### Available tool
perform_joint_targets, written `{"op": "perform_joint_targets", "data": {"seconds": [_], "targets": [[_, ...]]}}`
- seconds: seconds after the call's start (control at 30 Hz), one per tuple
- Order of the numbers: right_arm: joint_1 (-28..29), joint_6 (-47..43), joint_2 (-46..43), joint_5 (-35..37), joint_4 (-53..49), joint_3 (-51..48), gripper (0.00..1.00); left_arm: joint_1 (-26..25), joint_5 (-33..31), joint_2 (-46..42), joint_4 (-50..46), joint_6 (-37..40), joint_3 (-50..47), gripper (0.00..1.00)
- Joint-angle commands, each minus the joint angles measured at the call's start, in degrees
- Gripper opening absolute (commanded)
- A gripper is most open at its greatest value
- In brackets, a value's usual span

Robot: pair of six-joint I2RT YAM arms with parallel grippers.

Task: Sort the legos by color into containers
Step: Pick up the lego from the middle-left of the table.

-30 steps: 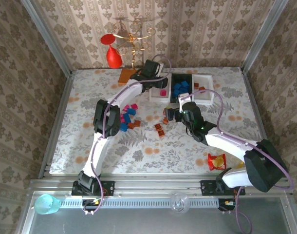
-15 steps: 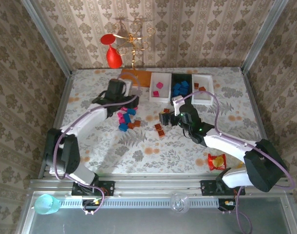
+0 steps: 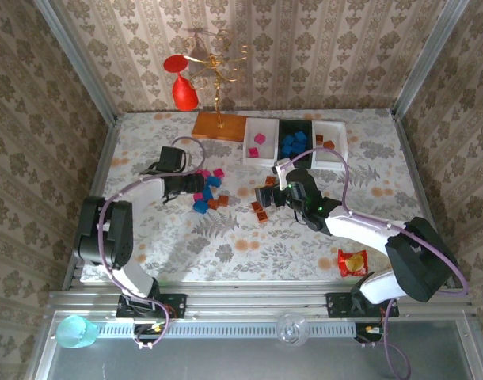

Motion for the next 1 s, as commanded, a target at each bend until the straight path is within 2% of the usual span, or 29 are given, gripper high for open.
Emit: {"op": "perform_joint_targets", "data": {"seconds": [0.0, 0.23, 0.5, 0.97], "targets": [[0.3, 0.5, -1.5, 0.7, -0.6, 0.1, 0.95, 0.5, 1.1, 2.8, 1.8, -1.3, 2.9, 0.64], [0.3, 0.5, -1.7, 1.2, -0.7, -0.4, 0.95, 1.0, -1.3, 5.6, 2.4, -0.8, 3.1, 0.55], [0.3, 0.8, -0.5, 1.1, -0.4, -0.1, 0.95, 2.1, -2.9, 4.3, 2.5, -1.0, 0.5, 0.45], [0.3, 1.5, 0.7, 1.2, -0.5, 0.4, 0.95, 1.2, 0.3, 6.2, 1.9, -0.6, 1.1, 0.48]]}}
